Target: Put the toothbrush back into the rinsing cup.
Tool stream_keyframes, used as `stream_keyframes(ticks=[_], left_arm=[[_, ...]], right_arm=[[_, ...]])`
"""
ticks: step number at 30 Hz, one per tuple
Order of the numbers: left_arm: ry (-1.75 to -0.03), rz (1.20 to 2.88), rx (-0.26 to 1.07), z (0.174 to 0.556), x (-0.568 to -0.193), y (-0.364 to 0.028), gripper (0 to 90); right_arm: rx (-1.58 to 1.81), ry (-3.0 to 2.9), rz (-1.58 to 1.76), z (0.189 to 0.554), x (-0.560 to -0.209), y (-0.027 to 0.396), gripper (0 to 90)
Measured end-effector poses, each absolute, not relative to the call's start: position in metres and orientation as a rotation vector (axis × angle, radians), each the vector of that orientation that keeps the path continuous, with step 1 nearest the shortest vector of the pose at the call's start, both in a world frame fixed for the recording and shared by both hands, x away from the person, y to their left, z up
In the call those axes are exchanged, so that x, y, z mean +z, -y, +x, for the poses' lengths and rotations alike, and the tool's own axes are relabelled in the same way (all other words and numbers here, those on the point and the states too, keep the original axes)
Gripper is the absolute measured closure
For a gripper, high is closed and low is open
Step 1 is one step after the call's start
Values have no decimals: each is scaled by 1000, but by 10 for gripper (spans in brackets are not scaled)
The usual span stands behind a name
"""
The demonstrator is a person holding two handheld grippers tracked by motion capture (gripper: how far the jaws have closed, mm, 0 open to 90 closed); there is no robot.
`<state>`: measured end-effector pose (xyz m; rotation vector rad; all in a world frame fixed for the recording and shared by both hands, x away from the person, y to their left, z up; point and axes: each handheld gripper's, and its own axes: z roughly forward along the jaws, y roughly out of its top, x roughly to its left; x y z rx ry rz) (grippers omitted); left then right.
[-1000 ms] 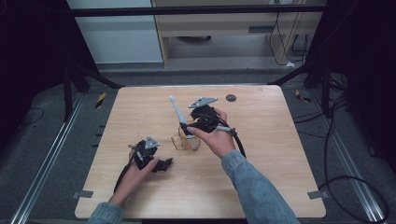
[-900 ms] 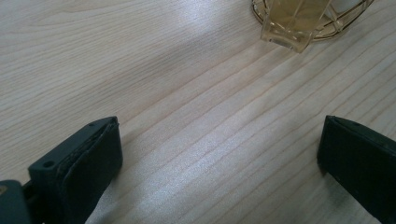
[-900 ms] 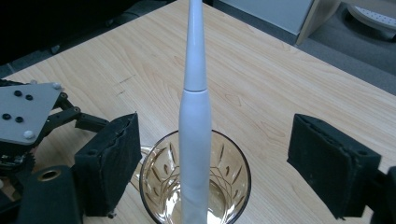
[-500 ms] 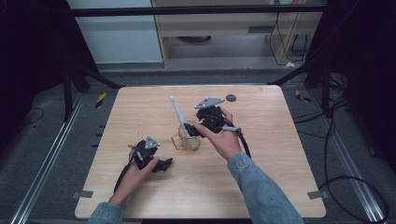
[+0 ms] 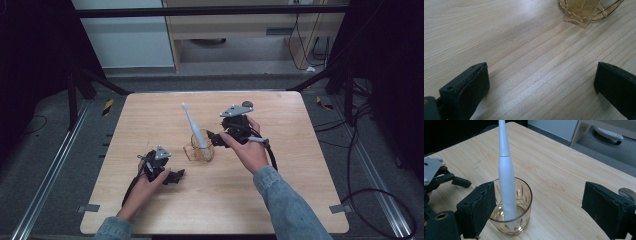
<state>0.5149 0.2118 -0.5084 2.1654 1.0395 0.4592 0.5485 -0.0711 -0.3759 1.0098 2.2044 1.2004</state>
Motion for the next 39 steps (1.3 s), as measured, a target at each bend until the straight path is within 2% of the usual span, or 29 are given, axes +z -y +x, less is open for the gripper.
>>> stream_keyframes(ticks=[39], left_arm=[[-1039, 2164, 458, 515, -509, -212, 0]], right_arm=[[1134, -2170, 1112, 526, -404, 151, 116]])
